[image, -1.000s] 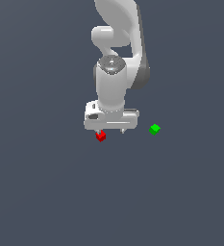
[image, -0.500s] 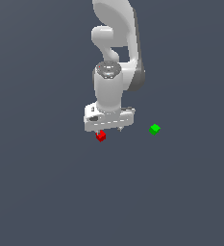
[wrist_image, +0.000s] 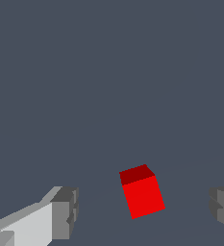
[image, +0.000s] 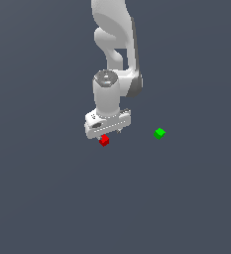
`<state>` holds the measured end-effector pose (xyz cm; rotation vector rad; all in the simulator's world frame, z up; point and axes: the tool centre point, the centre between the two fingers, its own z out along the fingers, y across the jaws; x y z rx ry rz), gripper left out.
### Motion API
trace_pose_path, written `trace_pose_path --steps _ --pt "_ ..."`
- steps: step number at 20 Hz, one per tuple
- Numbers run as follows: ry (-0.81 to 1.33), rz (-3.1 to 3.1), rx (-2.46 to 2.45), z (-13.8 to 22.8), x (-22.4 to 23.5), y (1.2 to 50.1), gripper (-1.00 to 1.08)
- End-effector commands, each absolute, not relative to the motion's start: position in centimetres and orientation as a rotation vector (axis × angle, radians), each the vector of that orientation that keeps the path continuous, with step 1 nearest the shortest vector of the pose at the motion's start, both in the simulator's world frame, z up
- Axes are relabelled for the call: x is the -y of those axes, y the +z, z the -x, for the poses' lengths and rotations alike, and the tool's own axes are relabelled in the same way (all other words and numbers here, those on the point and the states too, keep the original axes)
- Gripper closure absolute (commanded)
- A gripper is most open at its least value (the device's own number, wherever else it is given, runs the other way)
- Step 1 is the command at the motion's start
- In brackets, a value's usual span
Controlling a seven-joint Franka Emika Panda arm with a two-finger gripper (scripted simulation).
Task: Stack the red cube on top of the green cube.
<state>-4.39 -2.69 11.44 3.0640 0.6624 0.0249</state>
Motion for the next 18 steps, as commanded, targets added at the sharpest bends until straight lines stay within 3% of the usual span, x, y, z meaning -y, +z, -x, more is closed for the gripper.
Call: trace_pose_path --steps 1,18 --pt "0.021 -3.045 -0.753 5.0 3.2 10.6 -0.92" --pt "0.000 -2.938 -1.115 7.2 5.8 7.0 -0.92"
